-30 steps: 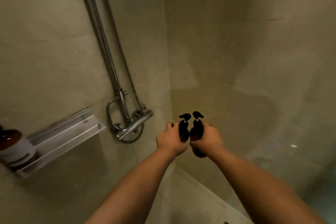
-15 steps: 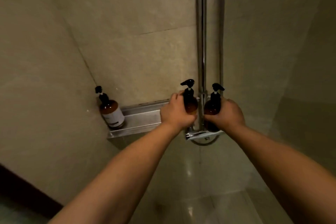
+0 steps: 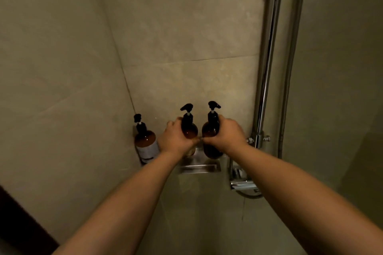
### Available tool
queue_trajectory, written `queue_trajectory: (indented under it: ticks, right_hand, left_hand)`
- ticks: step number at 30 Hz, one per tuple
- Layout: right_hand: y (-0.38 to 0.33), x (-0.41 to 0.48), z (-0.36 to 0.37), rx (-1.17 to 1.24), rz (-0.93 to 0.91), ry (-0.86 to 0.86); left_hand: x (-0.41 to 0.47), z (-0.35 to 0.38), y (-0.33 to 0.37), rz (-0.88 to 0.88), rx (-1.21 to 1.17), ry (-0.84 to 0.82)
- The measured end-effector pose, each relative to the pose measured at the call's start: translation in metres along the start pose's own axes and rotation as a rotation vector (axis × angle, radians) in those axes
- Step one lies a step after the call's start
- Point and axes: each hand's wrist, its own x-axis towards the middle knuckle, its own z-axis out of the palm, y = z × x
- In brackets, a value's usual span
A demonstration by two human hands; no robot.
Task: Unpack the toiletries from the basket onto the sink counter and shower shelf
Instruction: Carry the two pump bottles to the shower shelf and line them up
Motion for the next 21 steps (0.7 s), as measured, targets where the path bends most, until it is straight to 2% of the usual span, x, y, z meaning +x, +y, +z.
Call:
queue_trajectory:
  ticks: [6, 14, 21]
  right_hand:
    - [-0.011, 0.005, 0.031, -0.024, 0.037, 0.012]
    - [0.001, 0.013, 0.052, -0.038, 0.065, 0.003]
    - [0.005, 0.022, 0.067, -0.096, 0.053, 0.030]
  left_hand:
    - [0.000, 0.009, -0.022, -0.012, 0.126, -0.043]
    - [0.007, 0.021, -0.036, -0.052, 0.081, -0.039]
    - [0.012, 0.026, -0.043, -0.079, 0.151, -0.054]
